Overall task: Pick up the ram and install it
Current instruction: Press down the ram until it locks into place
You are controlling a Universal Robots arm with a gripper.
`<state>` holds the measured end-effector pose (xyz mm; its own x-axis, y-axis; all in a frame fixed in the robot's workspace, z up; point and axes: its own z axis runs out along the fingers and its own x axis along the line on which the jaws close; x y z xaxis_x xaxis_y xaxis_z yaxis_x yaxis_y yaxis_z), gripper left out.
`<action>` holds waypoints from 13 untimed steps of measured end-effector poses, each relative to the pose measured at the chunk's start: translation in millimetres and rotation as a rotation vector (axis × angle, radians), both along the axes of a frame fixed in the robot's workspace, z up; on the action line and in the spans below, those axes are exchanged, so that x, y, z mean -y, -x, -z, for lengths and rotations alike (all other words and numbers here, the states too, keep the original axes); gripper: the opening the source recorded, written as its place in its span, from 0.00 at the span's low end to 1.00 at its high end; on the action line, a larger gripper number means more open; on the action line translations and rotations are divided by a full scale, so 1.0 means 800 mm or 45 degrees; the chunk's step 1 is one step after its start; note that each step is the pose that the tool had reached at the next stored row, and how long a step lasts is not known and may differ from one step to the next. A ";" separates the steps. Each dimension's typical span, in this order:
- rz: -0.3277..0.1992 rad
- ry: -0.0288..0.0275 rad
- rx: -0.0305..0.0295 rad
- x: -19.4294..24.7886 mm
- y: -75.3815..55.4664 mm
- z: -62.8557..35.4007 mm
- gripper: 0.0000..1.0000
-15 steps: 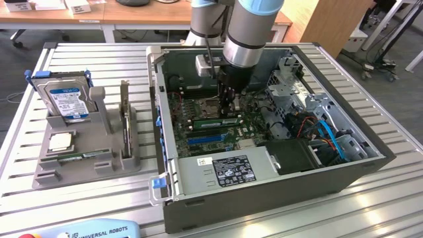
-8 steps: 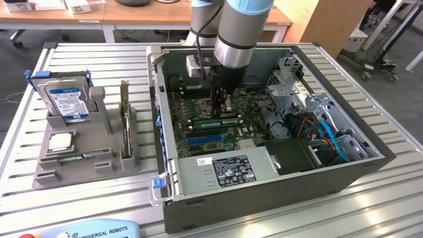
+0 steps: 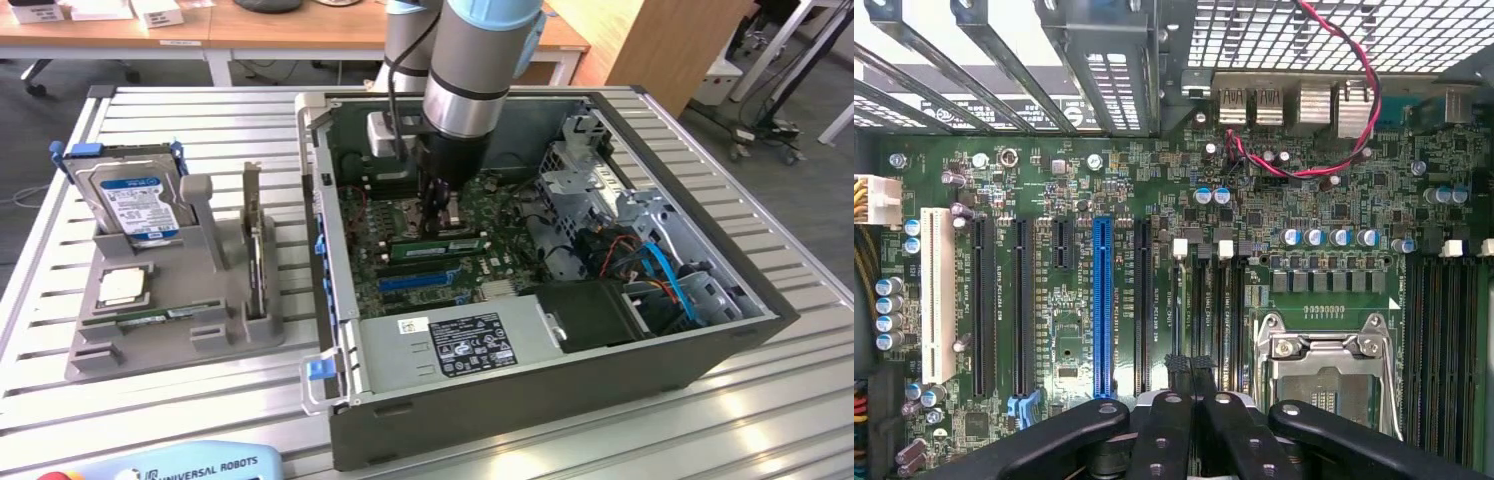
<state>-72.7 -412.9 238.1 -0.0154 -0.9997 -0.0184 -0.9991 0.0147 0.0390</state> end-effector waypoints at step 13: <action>0.000 0.0000 0.0000 0.0021 0.004 0.003 0.10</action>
<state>-75.6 -414.6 235.4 -0.0155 -0.9997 -0.0185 -0.9991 0.0148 0.0390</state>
